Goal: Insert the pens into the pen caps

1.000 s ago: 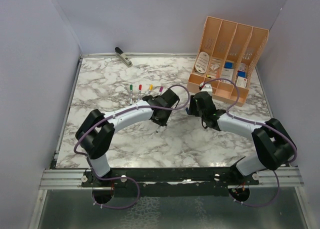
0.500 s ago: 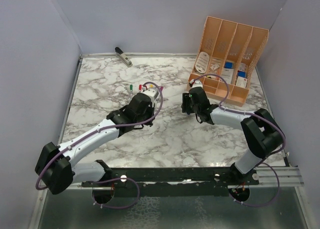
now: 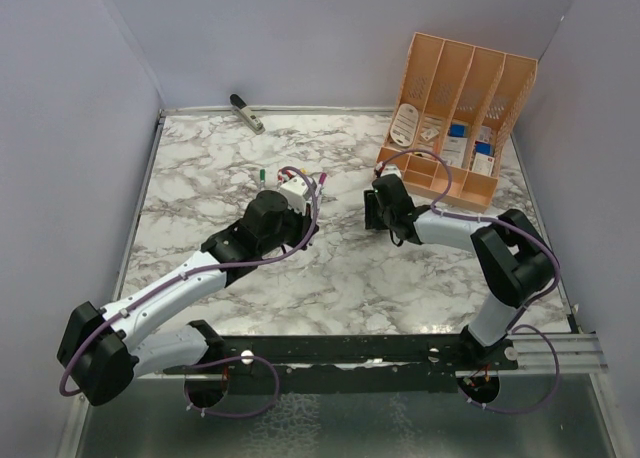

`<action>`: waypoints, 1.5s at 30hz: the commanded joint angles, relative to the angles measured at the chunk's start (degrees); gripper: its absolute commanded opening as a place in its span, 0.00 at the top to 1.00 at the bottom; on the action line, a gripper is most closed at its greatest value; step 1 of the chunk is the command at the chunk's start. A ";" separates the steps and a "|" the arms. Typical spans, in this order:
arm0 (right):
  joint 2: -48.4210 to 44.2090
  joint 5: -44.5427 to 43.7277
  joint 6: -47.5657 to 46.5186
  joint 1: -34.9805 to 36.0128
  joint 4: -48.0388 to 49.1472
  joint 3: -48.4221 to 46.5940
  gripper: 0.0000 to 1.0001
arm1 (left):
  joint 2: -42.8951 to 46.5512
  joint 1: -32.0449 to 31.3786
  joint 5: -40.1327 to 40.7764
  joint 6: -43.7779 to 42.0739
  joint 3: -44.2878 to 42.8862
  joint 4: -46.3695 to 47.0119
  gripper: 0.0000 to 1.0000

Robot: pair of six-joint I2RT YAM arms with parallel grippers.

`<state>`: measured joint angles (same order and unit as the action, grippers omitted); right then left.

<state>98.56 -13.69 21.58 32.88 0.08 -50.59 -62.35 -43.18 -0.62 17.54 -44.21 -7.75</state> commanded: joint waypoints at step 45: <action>-24.00 14.45 1.17 -0.24 20.57 0.17 0.99 | -1.40 1.26 -18.75 -2.05 2.90 23.50 1.00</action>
<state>79.44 -5.34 22.61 32.82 7.33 -54.00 -64.45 -42.00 -10.74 14.68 -43.62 8.56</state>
